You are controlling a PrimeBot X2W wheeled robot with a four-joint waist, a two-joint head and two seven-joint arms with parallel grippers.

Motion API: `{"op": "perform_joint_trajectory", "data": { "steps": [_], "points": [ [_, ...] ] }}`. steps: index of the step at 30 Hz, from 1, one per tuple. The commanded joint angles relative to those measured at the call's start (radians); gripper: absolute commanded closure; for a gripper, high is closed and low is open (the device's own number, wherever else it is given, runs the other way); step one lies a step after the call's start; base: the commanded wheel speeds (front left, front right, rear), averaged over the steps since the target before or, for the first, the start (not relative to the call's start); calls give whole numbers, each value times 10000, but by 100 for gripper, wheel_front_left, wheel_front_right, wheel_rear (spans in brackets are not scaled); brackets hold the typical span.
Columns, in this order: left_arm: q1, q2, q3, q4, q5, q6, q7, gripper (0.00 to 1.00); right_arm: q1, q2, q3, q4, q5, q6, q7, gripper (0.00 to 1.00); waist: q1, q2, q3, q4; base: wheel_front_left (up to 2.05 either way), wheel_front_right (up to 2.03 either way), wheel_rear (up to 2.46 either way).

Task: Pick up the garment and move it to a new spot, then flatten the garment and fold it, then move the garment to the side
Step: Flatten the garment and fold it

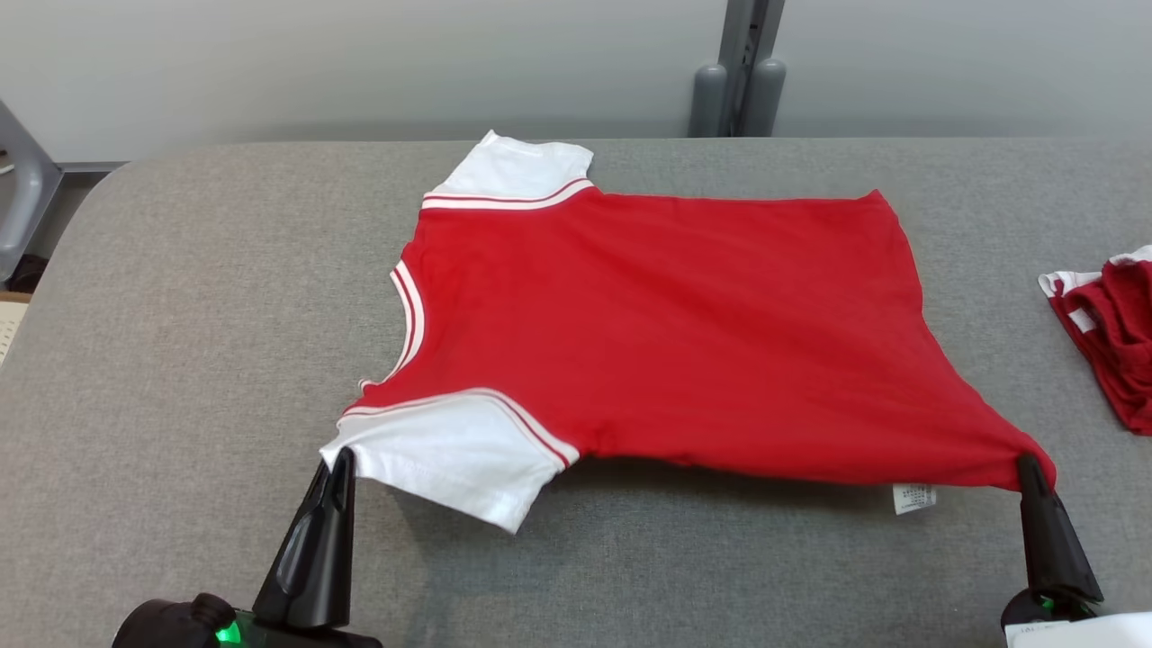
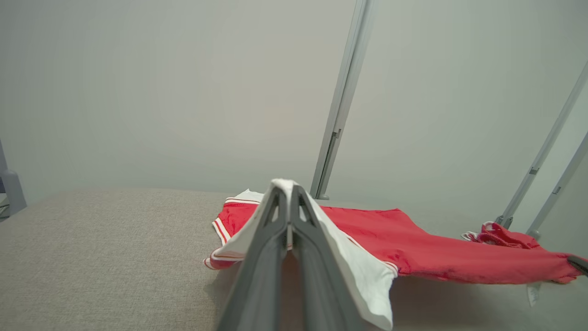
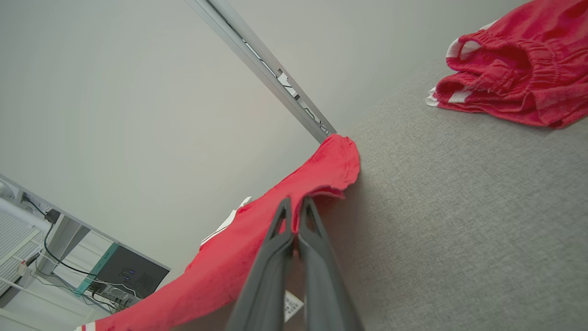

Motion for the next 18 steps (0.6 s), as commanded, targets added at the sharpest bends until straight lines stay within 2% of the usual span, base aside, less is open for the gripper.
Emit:
{"op": "perform_joint_trajectory", "data": {
  "steps": [1, 4, 9, 18],
  "points": [
    [122, 189, -7, -192, 212, 75, 109, 100, 224, 21, -146, -266, -125, 5, 211, 100, 1, 0, 6, -87, 0, 0, 0],
    [244, 114, -93, -254, 79, 103, 270, 100, 426, 195, -289, -424, -275, 5, 625, 100, 1, 0, -6, -182, 0, 0, 0],
    [8, 21, -142, 518, -132, 53, 334, 100, 115, 487, -269, 127, -615, 5, 1056, 100, 1, 0, -67, -286, 0, 0, 0],
    [-460, -128, -56, 2107, -442, -113, 69, 100, -375, 682, -42, 1516, -727, 5, 885, 100, 1, 0, -187, -265, 0, 0, 0]
  ]
}}
